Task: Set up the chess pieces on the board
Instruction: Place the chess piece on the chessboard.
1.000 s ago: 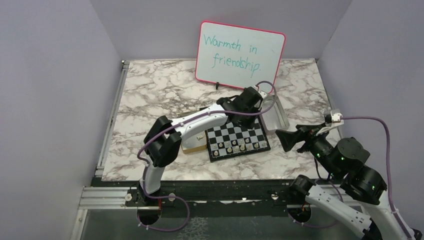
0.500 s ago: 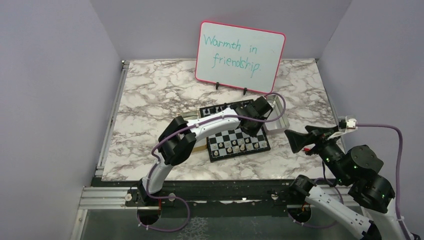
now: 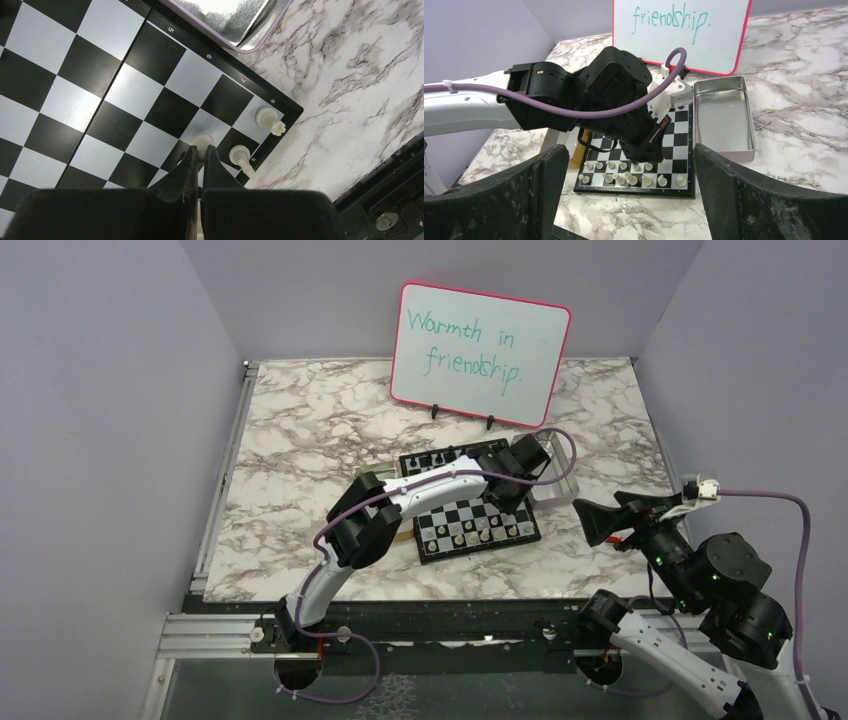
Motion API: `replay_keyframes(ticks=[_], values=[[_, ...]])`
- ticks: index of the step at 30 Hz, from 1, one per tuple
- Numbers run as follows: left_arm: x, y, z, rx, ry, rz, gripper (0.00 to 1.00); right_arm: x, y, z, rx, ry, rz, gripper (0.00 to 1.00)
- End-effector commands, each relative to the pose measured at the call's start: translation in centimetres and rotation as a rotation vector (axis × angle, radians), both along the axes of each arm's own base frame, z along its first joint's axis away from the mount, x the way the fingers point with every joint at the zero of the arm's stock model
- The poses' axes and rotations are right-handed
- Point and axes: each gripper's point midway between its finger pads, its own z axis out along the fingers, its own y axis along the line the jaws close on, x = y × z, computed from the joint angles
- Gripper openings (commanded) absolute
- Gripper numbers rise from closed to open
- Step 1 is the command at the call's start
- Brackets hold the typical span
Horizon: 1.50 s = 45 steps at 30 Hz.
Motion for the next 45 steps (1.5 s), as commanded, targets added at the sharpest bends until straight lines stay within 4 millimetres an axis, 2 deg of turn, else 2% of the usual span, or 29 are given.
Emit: replay_keyframes(ticks=[1,9,28,36,45], values=[[0.0,-0.4,-0.1,0.015,-0.009,-0.014,0.00,-0.4,-1.0,0.5,0.011,-0.020,-0.027,0.99],[-0.8,-0.5,-0.7,0.026,0.021,-0.032,0.02,-0.5,-1.3,0.4,0.022,-0.024,-0.033,0.99],[-0.9,-0.7,-1.3,0.036,0.033,-0.041,0.06,-0.4,-1.3,0.2,0.021,-0.021,-0.038,0.99],[-0.9,-0.9,-1.3,0.034,0.033,-0.043,0.16,-0.4,-1.3,0.1,0.024,-0.020,-0.040,0.99],[-0.9,-0.9,-0.9,0.031,0.030,-0.046,0.19,-0.4,-1.3,-0.1,0.025,-0.017,-0.041,0.99]])
